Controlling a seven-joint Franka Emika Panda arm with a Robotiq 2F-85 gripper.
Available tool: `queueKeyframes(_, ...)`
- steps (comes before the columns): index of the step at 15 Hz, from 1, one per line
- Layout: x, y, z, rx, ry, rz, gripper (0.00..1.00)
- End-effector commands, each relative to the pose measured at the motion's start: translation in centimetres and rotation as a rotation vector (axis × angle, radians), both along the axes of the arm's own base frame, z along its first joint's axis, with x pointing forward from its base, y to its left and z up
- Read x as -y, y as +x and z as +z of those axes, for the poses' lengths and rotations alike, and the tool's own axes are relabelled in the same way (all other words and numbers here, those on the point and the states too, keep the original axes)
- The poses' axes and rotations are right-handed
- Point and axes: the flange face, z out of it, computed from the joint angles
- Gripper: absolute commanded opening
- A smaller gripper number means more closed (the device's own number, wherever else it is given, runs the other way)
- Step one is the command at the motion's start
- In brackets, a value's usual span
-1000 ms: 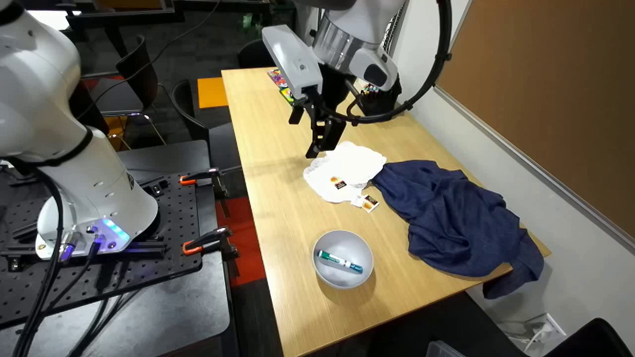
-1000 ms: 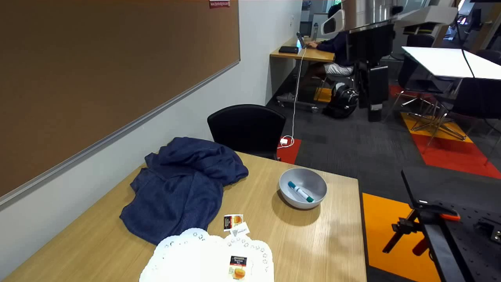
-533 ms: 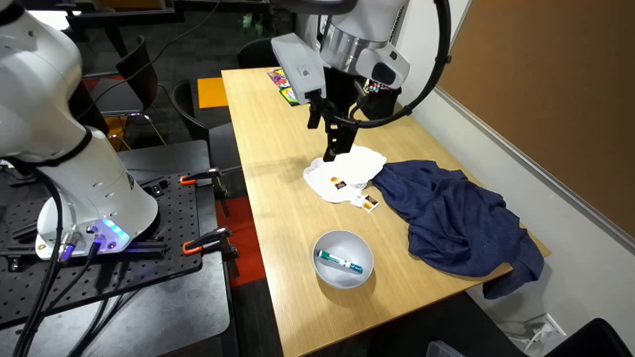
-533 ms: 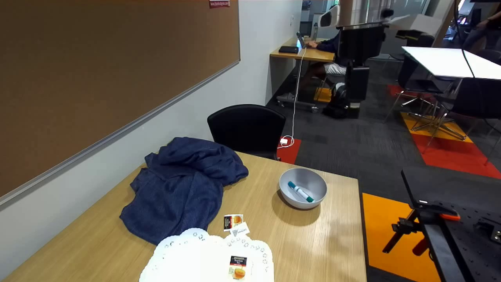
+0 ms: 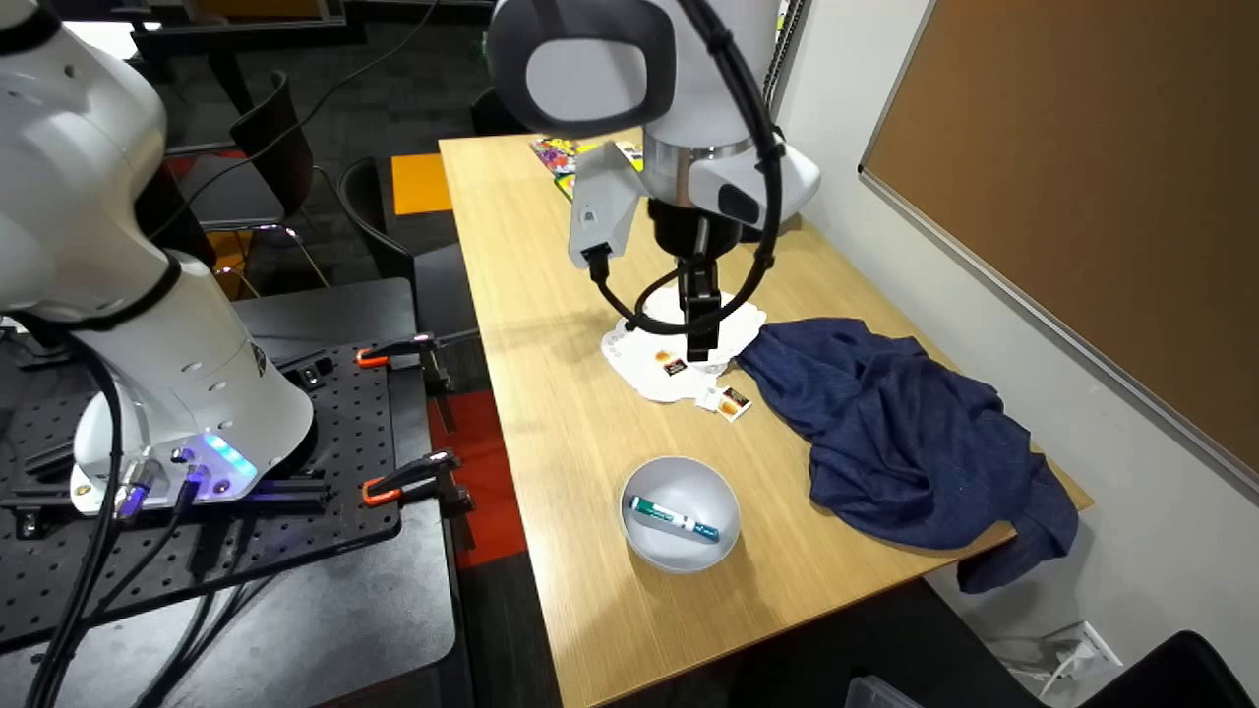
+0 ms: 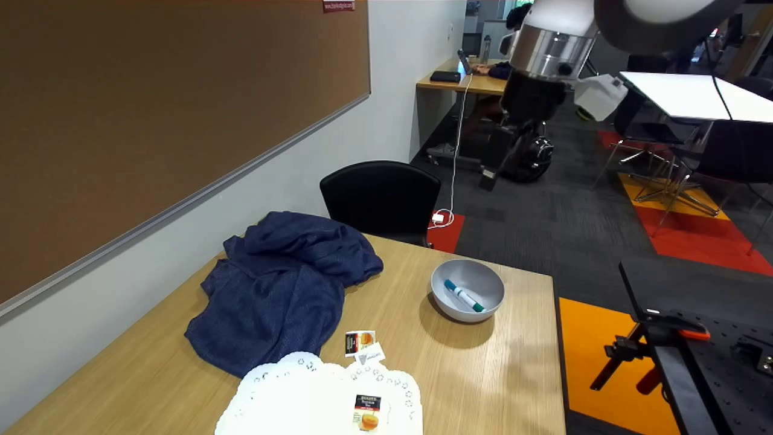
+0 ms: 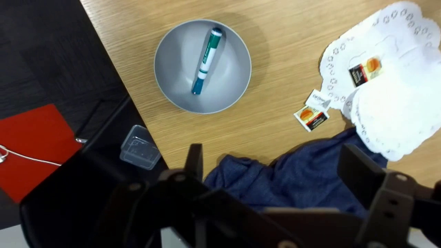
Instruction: Remove the green marker from the grey bowl and put it on the table
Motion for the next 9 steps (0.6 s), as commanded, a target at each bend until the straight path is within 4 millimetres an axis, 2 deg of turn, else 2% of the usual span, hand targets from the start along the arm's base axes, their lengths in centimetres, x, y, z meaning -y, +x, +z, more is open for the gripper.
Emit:
queueKeyframes(1, 0.3, 0.5, -3.2, 0.070, -0.019, -0.160, 1.00)
queueKeyframes(4, 1.5, 1.0, -6.0, 0.104, -0.020, -0.273, 1.00)
queueKeyframes(9, 3.1, 1.3, -11.6, 0.051, 0.001, -0.430, 1.00)
